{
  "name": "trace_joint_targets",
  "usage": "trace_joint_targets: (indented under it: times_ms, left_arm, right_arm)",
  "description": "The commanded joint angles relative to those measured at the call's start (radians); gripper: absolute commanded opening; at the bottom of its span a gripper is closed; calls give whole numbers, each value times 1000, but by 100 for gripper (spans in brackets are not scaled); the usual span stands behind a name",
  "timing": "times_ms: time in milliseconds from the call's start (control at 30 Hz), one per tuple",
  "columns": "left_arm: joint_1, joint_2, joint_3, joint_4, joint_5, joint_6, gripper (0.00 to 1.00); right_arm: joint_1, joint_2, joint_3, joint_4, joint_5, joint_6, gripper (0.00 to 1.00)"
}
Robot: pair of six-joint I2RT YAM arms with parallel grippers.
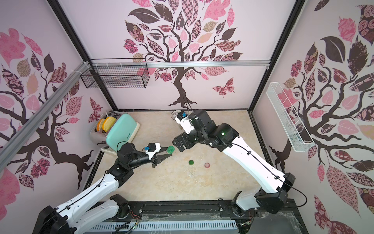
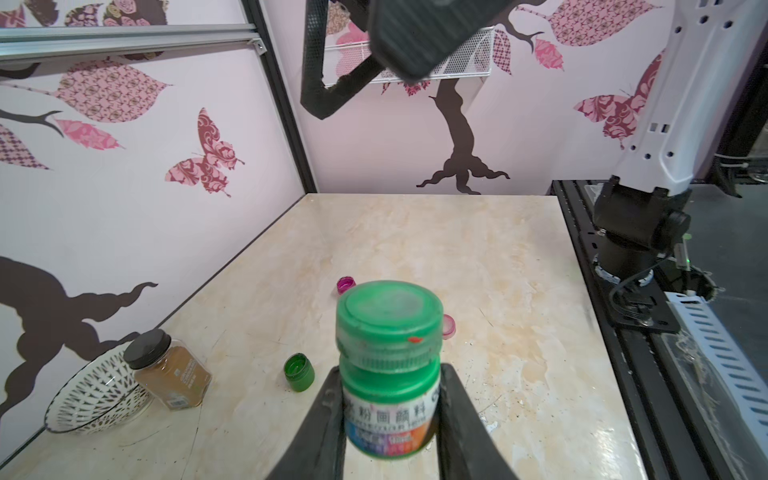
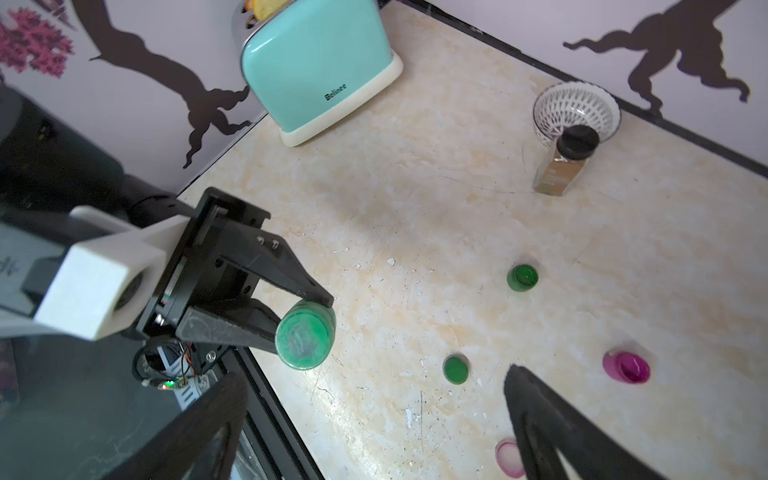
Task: Close the paint jar lid
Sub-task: Close the lid on the paint jar, then screw the lid onto the paint jar.
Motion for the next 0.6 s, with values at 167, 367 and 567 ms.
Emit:
trace_joint_targets:
  times_ms: [167,367,567]
  left_arm:
    - [-1,25,109,-267,216,138,20]
    - [-1,36,130,-348,259,187,20]
    - [-2,61,141,-372,280,196,20]
  right_arm:
    - [6,-135,-229,145,-251,-395,79]
    - [7,-229,-376,288,-330,-510,75]
    - [28,-181,-374,248,-331,-587,73]
